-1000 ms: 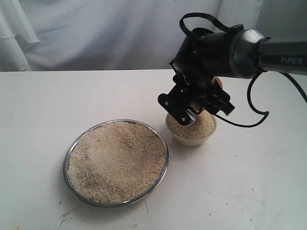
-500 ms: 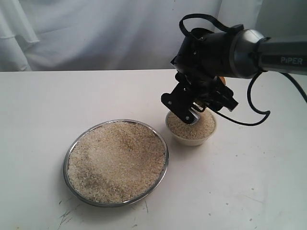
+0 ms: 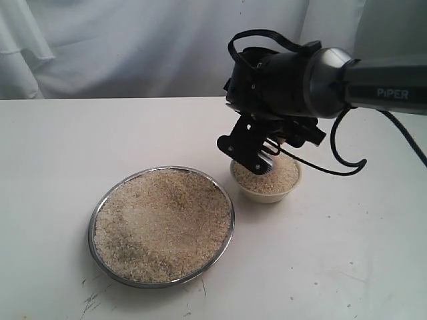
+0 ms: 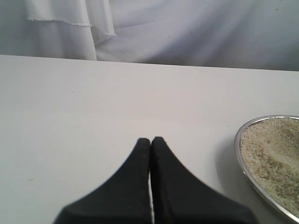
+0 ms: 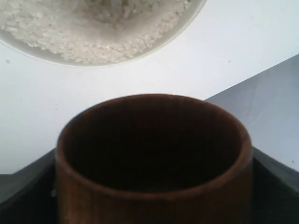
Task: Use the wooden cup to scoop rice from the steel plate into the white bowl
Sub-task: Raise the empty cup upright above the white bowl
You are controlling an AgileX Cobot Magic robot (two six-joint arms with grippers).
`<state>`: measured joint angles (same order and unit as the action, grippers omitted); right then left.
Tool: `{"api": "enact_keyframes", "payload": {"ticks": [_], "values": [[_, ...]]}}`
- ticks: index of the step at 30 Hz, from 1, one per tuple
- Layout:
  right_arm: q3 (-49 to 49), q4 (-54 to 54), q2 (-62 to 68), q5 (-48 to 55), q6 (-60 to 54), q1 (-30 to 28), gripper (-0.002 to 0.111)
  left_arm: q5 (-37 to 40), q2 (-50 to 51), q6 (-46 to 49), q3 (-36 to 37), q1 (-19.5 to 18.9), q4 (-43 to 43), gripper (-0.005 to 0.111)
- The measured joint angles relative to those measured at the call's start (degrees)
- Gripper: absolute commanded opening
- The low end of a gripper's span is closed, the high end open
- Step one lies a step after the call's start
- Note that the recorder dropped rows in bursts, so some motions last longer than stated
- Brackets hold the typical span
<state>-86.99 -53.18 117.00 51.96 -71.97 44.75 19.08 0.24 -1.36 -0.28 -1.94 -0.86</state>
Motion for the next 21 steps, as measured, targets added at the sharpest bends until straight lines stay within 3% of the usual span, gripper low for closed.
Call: {"api": "enact_keyframes", "payload": {"ticks": [10, 21], "values": [[0.0, 1.9, 0.0, 0.32, 4.5, 0.82, 0.0, 0.0, 0.0, 0.0, 0.0, 0.0, 0.0, 0.0], [0.0, 19.53, -0.92, -5.61, 13.71, -3.45, 0.0, 0.0, 0.0, 0.0, 0.0, 0.0, 0.0, 0.0]]}}
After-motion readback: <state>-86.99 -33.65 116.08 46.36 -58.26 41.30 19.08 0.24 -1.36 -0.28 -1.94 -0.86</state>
